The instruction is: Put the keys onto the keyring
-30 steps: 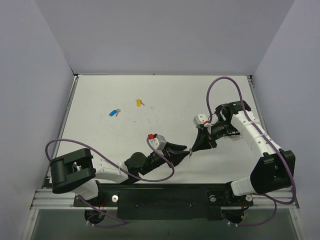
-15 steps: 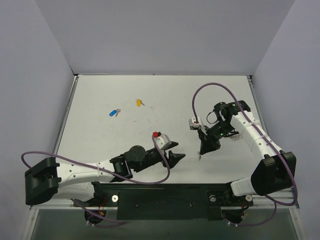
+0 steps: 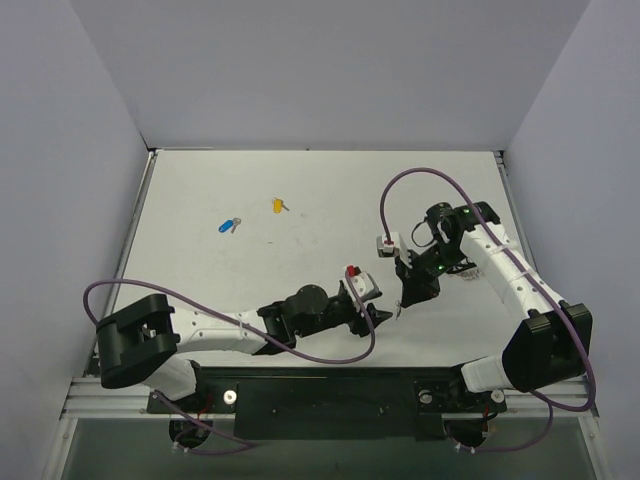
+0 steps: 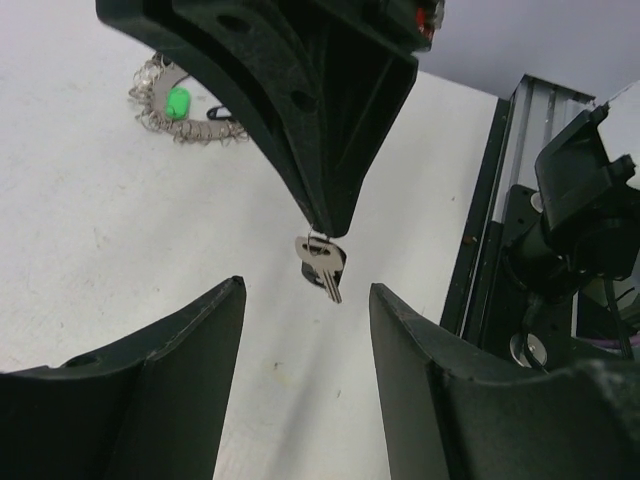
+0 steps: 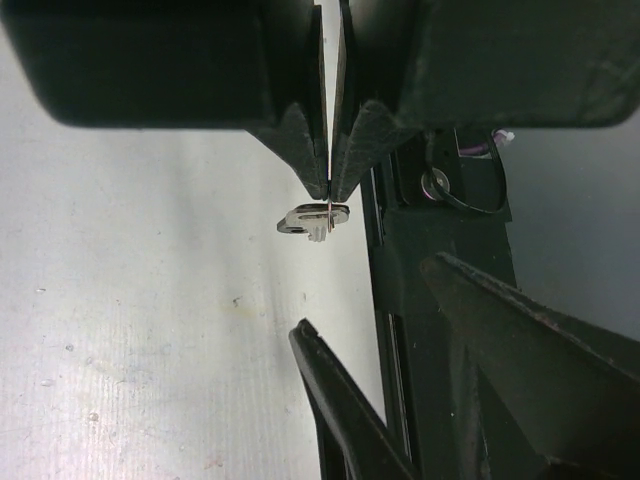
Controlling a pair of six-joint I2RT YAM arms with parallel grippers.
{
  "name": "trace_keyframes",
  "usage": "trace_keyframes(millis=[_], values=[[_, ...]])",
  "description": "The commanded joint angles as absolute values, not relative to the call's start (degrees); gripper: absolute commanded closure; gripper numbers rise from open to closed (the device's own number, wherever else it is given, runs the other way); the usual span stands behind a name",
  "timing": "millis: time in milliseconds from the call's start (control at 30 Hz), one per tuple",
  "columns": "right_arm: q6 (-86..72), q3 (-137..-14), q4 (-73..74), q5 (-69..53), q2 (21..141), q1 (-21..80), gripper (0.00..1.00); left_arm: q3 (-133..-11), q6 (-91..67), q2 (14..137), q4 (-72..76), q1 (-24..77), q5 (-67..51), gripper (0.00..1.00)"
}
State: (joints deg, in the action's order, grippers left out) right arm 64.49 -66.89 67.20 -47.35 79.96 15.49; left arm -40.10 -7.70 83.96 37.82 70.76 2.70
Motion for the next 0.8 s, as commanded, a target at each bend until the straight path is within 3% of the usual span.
trace_keyframes(millis=[0,100,200,267,767], values=[[64.6,-66.09,69.43,-47.99,77.87,16.08,1.0,-38.68,-5.37,85.34,50.52,70.23,-1.65,0.38],[66.17,-66.09,70.4,-48.51,77.78,16.17,1.0,-37.18,-3.43,86.22,55.27,68.83,-3.77,0.45],[67.41,-66.18,71.1,-49.39,77.52,16.26,1.0,-37.79,-4.65,87.71,55.63,67.07,-8.68,0.58],[68.11,-66.01,71.37,-49.75,77.43,16.26,1.0,-38.41,-5.36,88.59,55.99,66.36,-10.45,0.61],[68.64,-65.92,71.54,-50.27,77.34,16.79,1.0,-41.48,-7.03,92.46,57.66,66.27,-12.57,0.61]])
